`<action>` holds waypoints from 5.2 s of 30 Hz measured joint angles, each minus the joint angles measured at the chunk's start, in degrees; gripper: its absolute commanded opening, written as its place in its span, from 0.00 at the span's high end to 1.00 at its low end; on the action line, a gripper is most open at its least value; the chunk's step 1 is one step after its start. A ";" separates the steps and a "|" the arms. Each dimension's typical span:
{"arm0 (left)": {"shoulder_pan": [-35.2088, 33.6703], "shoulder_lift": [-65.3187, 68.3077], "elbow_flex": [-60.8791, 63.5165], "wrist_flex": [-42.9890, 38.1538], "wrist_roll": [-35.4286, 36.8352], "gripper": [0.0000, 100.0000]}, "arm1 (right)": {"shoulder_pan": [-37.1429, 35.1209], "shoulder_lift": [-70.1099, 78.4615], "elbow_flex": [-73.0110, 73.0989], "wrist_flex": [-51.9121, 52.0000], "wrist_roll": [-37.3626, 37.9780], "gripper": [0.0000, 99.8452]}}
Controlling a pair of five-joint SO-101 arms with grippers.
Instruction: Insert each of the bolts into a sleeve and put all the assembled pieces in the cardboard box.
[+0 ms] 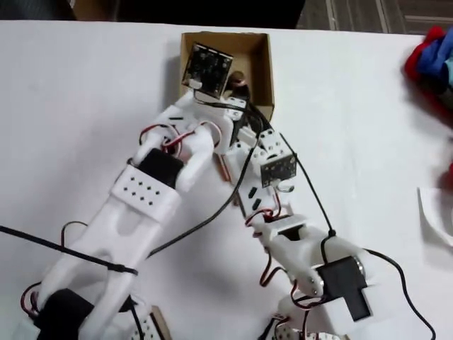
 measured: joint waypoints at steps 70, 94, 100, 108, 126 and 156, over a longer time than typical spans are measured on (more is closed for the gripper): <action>-35.43 -0.09 15.21 11.43 -8.44 0.79 | 0.97 0.26 -33.85 68.75 0.09 0.98; -35.25 -0.09 31.03 -8.09 -8.44 0.79 | 10.37 42.99 -117.36 144.88 1.14 0.98; -35.25 -0.09 31.03 -8.09 -8.44 0.79 | 12.48 63.12 -151.65 145.58 1.23 0.98; -35.25 -0.09 31.03 -8.18 -8.44 0.79 | 12.40 72.26 -160.35 142.15 1.23 0.98; -34.55 -0.09 31.47 -8.26 -8.44 0.79 | 12.04 82.81 -161.05 136.44 1.23 0.98; -34.55 -0.09 31.47 -8.26 -8.44 0.79 | 13.36 78.51 -162.46 136.00 1.23 0.98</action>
